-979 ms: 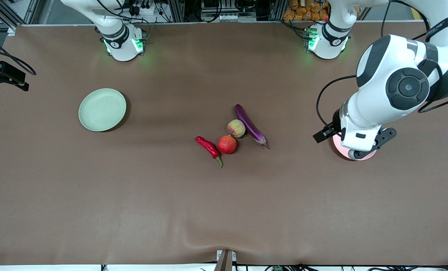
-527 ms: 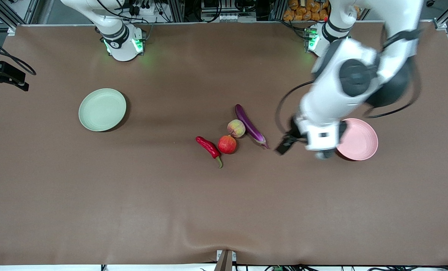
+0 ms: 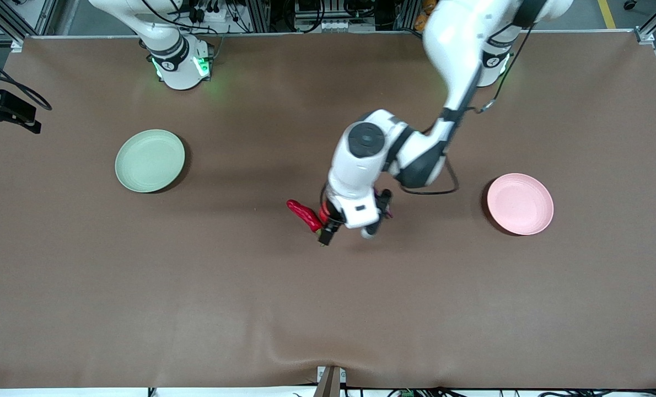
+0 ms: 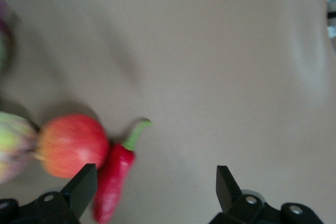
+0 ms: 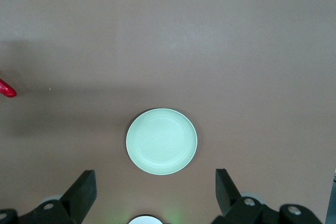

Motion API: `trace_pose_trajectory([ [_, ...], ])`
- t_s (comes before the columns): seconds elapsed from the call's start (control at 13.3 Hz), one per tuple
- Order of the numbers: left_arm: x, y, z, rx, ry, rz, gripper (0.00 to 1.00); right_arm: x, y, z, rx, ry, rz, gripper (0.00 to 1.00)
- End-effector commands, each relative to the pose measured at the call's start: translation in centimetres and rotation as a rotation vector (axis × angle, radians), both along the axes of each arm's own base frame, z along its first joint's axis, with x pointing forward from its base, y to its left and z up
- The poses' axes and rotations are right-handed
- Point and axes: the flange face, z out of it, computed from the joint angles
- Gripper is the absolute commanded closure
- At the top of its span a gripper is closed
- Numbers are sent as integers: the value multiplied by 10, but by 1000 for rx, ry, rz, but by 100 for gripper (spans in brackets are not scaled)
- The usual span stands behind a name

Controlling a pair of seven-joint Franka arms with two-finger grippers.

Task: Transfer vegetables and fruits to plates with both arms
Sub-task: 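Reach the left gripper over the red chili pepper, then lower the left gripper and grasp the red chili pepper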

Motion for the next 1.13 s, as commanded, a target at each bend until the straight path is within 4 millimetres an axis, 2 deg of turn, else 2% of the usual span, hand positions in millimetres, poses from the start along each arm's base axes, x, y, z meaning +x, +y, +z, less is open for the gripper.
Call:
trace_pose_trajectory([
  [0.0, 0, -26, -30, -58, -82, 31, 0, -1, -4, 3, 15, 0, -17, 0],
  [0.15, -25, -48, -59, -31, -62, -14, 0, -2, -3, 3, 15, -2, -14, 0],
  [0.38, -29, -54, -88, -75, -103, -29, 0, -1, -2, 4, 17, -3, -12, 0],
  [0.45, -40, -62, -97, -69, -95, -45, 0, -1, -1, 3, 20, -3, -12, 0],
  [0.6, -68, -82, -107, -55, -77, -85, 0, -1, -2, 3, 24, -4, -16, 0],
  [1.05, -96, -92, -118, 37, 26, -104, 0, -1, -7, 3, 24, -1, -24, 0],
])
